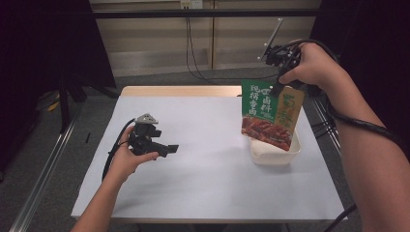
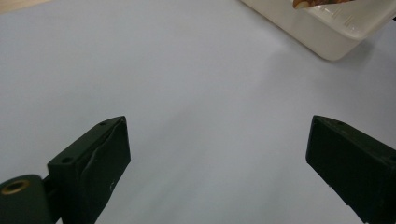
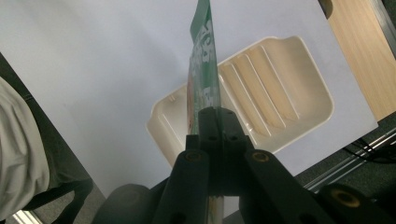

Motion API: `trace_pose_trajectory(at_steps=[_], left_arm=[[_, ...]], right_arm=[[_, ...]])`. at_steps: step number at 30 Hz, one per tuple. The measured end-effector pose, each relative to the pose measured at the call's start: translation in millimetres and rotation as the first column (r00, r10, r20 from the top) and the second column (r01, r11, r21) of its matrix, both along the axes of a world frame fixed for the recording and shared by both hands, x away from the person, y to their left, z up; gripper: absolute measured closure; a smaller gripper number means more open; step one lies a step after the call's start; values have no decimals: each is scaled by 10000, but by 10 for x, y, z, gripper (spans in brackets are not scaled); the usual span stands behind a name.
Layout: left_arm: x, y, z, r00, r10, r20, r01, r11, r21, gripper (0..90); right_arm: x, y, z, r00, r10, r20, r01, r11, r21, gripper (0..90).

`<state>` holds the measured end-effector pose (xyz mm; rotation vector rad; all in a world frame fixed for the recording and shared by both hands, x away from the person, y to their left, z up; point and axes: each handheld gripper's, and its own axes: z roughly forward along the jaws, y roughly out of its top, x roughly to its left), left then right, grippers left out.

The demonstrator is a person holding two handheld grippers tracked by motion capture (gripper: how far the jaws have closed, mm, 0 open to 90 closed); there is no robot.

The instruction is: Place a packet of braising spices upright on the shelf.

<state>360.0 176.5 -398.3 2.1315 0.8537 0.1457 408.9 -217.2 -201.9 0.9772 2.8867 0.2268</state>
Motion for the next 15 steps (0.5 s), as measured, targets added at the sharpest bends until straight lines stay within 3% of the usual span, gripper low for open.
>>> trace_pose_trajectory(at_steps=[15], left_arm=[[11,-20,-40,10000,13,-26,-14,10000,-81,66]], right_arm=[[-23,-139,-25,9998,-193,15,193,9998,-62,900]])
